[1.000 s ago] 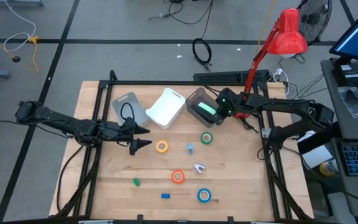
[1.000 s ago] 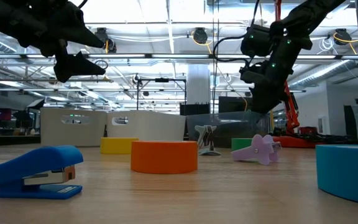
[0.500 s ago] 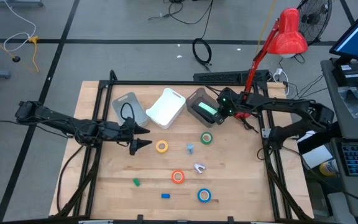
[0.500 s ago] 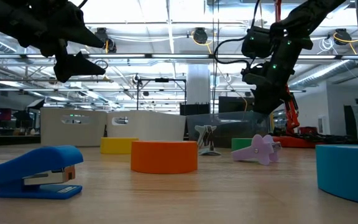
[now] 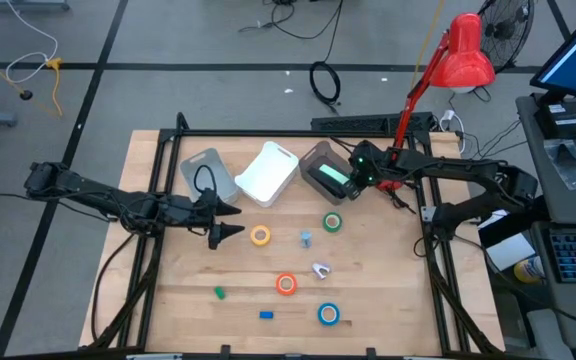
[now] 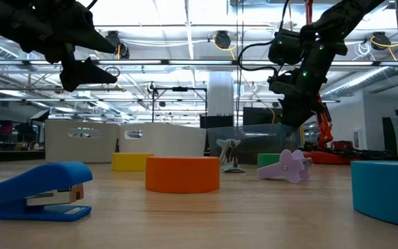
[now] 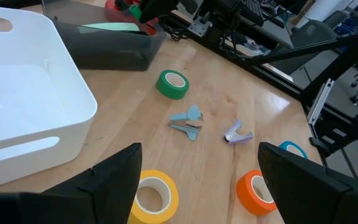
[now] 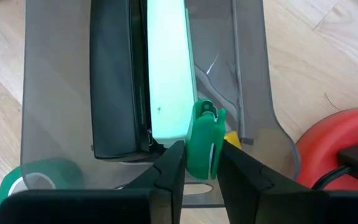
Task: Pick and place Stapler, Stapler remover, tape
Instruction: Put the right small green stapler into the black bin
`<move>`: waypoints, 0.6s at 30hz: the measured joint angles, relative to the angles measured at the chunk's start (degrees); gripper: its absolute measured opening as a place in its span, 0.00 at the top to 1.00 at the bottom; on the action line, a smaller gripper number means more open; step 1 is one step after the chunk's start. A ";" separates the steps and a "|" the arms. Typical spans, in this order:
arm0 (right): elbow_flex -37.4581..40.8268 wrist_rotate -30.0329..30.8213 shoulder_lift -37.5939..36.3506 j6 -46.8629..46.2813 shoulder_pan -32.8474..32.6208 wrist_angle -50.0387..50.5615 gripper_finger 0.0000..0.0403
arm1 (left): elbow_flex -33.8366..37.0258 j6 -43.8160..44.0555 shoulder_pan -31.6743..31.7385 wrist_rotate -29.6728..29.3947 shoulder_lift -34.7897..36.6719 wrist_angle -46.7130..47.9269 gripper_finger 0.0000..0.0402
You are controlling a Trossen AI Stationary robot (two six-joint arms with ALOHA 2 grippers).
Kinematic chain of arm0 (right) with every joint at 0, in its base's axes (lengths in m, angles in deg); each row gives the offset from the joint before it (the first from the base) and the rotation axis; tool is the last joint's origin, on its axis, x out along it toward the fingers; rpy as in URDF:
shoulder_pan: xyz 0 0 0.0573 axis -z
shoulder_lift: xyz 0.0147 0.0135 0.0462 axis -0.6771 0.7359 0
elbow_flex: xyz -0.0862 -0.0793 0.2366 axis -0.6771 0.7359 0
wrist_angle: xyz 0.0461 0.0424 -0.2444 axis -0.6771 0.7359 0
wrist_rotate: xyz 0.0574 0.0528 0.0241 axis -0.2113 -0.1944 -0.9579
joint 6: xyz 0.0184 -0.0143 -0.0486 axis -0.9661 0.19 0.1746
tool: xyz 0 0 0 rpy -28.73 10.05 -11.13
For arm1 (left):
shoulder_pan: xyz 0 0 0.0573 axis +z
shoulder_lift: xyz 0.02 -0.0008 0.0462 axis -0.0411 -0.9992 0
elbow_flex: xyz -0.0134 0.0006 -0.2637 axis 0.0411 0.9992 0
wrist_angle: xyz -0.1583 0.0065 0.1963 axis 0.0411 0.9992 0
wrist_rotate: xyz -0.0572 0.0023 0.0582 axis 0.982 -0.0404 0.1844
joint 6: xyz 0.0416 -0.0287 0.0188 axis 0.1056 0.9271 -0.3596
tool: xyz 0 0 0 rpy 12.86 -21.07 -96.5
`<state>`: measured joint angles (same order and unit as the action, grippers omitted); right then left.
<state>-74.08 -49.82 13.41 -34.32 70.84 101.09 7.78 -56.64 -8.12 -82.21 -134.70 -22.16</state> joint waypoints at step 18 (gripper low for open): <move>0.00 -0.05 0.00 -2.67 3.69 -1.81 0.65 | 0.00 0.14 0.00 0.20 0.00 0.01 0.19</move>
<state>-74.08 -49.87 13.41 -36.99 74.54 99.28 7.78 -56.50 -8.13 -82.02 -134.70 -22.15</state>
